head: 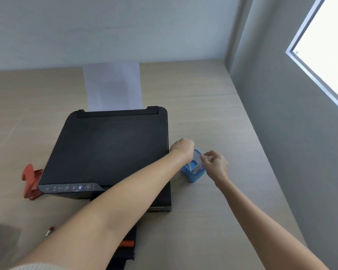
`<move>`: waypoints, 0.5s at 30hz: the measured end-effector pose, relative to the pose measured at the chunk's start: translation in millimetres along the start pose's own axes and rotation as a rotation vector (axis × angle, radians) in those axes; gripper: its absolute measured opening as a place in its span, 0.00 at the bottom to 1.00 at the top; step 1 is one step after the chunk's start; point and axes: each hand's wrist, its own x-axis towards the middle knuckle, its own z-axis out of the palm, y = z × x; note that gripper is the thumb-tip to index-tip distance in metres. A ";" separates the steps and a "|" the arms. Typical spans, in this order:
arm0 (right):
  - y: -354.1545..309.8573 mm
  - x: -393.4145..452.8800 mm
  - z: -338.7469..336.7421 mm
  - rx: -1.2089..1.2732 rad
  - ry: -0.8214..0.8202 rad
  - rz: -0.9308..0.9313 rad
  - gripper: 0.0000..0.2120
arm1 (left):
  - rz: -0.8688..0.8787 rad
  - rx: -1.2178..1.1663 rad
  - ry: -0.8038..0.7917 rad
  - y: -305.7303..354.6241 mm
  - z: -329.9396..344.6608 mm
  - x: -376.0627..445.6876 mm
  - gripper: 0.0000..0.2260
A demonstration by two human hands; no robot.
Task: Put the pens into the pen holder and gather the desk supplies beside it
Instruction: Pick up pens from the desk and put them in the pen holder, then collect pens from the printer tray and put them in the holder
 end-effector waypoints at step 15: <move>58.0 -195.8 26.1 -0.129 -0.038 -0.476 0.04 | -0.086 -0.431 0.117 -229.9 59.9 -218.1 0.05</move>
